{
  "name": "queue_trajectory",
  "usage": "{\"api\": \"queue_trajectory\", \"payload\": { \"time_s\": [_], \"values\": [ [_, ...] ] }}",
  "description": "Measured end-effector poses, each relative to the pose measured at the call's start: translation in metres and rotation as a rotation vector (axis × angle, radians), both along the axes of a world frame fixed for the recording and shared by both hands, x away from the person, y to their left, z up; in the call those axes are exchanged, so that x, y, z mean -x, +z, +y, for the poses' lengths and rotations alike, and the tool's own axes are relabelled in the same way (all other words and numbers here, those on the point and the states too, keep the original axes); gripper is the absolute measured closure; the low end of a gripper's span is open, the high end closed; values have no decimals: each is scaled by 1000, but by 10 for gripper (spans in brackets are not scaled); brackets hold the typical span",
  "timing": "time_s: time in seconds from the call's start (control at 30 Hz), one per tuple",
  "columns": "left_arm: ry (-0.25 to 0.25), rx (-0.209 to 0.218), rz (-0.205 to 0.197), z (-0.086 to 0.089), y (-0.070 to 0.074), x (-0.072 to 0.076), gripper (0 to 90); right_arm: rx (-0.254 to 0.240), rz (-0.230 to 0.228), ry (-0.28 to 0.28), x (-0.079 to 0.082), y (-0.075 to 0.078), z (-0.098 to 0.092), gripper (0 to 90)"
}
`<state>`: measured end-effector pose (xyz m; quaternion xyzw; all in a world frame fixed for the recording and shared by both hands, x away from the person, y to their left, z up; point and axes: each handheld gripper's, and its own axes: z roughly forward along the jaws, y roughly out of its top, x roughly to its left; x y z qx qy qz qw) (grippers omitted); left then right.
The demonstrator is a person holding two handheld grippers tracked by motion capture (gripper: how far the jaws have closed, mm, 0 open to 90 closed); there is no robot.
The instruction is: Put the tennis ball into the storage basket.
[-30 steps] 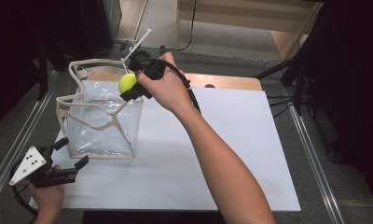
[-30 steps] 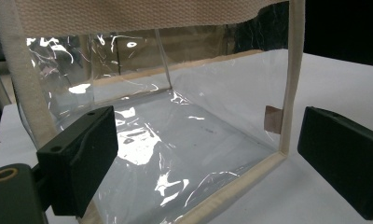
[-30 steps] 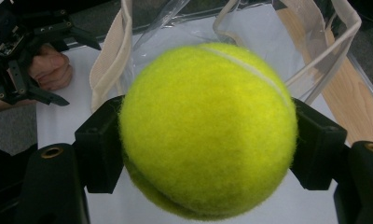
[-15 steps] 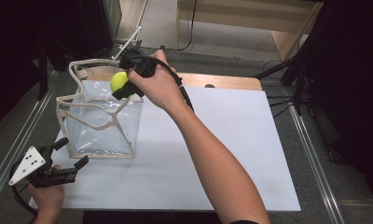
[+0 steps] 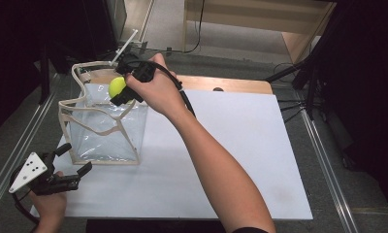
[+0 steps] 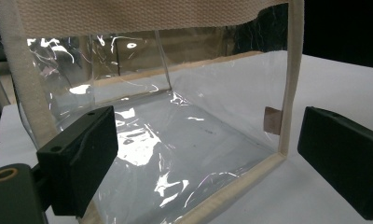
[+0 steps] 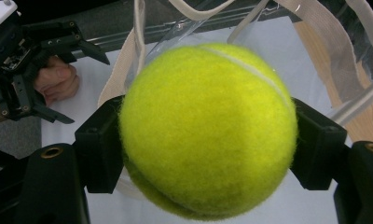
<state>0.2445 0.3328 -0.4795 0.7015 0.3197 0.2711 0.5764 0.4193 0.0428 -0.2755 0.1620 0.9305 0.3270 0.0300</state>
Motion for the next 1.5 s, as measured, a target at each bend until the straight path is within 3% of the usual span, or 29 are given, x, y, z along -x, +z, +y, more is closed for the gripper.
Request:
{"api": "queue_trajectory", "payload": {
  "time_s": [0.63,1.17,1.5],
  "values": [
    [1,1,0,0,0,0,53,32,14,12,-3,-17,13,233],
    [0,0,0,0,0,0,53,101,-8,25,-1,-24,18,232],
    [-2,-2,-1,0,0,0,54,161,-23,61,0,-27,18,223]
  ]
}}
